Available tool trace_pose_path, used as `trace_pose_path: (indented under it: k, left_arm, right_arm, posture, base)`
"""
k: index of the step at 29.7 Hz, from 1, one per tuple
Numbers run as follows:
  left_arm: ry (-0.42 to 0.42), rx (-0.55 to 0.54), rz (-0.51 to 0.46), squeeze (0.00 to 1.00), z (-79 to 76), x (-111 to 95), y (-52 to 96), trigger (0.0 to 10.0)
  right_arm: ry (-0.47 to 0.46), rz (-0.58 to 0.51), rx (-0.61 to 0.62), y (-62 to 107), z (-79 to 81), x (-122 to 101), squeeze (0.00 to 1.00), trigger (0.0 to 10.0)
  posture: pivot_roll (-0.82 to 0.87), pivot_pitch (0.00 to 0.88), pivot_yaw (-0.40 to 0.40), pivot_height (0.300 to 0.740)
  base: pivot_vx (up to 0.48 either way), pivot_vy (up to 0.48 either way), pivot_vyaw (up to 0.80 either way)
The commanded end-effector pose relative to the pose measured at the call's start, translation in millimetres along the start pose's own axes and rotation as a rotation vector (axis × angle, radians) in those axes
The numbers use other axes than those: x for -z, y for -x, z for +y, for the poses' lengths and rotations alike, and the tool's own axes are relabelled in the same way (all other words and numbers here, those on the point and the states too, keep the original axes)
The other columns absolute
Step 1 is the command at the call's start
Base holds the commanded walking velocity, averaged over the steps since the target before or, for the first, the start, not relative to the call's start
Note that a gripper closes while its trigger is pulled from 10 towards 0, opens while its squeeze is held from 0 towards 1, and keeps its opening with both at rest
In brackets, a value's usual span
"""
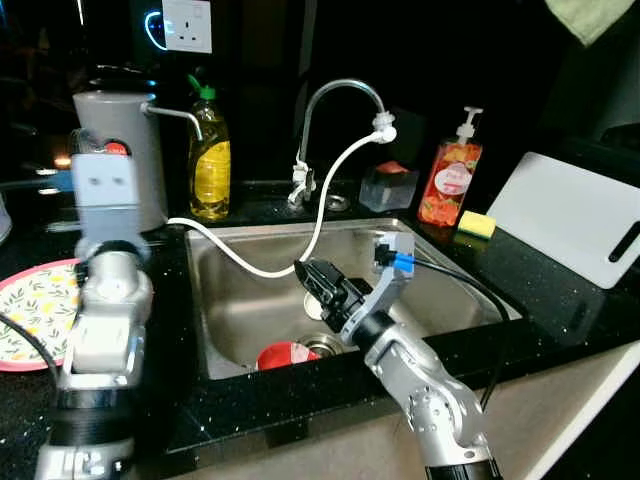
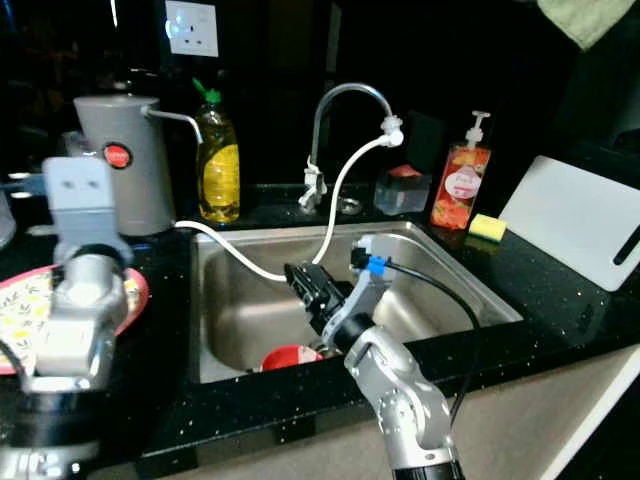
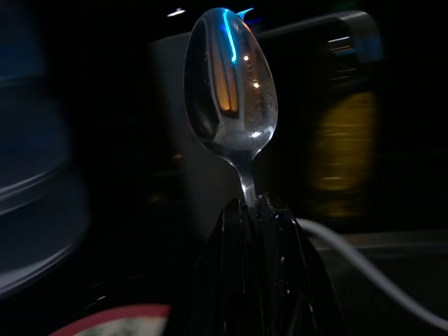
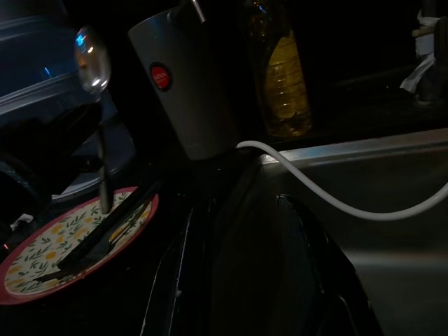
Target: Kitchen organization
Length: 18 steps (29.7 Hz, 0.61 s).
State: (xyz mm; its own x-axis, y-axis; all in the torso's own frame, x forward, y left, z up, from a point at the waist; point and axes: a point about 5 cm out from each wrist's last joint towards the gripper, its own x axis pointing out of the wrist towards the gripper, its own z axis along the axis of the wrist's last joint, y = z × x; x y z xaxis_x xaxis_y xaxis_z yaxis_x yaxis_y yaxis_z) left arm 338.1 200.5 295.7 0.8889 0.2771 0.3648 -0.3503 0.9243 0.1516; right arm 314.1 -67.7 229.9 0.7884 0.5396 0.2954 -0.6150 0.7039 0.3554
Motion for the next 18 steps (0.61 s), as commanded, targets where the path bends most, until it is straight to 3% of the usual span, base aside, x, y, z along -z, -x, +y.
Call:
trace_pose_path:
  k: [1,3,6,10,11,12,13,18]
  left_arm:
    - [0.048,0.102,-0.020,0.00,-11.0,-4.7,4.4,10.0]
    - [0.155,0.247,0.016,0.00,-22.6,-4.8,9.0,10.0]
    - [0.158,0.354,0.013,0.00,-27.1,-5.4,13.6,10.0]
    - [0.150,0.382,0.005,0.00,-26.6,-5.4,15.3,10.0]
    - [0.165,0.455,-0.013,0.00,-24.8,-5.5,20.0,10.0]
    - [0.165,0.455,-0.013,0.00,-24.8,-5.5,20.0,10.0]
    - [0.218,0.608,-0.051,0.00,-18.8,-6.8,30.9,10.0]
    - [0.310,0.738,-0.085,0.00,-13.2,-10.3,38.8,10.0]
  right_arm:
    - [0.005,-0.008,0.015,2.4,-4.5,-2.6,0.00,10.0]
    - [0.006,-0.007,0.017,2.8,-5.1,-2.6,0.00,10.0]
    - [0.008,-0.007,0.018,3.1,-6.2,-3.0,0.00,10.0]
    - [0.009,-0.008,0.018,3.2,-6.5,-3.5,0.00,10.0]
    - [0.009,-0.013,0.008,3.8,-6.5,-6.0,0.00,10.0]
    - [0.009,-0.013,0.008,3.8,-6.5,-6.0,0.00,10.0]
    - [-0.030,-0.027,-0.076,7.1,-1.1,-13.6,0.00,10.0]
    - [-0.120,-0.039,-0.230,14.3,13.2,-20.0,0.00,10.0]
  posture:
    - [-0.01,0.000,-0.116,0.740]
    - [-0.01,0.000,-0.114,0.740]
    - [-0.02,0.000,-0.115,0.740]
    - [-0.02,0.000,-0.115,0.740]
    - [-0.03,0.000,-0.111,0.740]
    - [-0.03,0.000,-0.111,0.740]
    - [-0.04,0.000,-0.107,0.740]
    - [-0.04,0.000,-0.102,0.740]
  base:
    - [0.000,0.000,0.00]
    - [0.000,0.000,0.00]
    - [0.000,0.000,0.00]
    - [0.000,0.000,0.00]
    - [0.000,0.000,0.00]
    - [0.000,0.000,0.00]
    - [0.000,0.000,0.00]
    - [0.000,0.000,0.00]
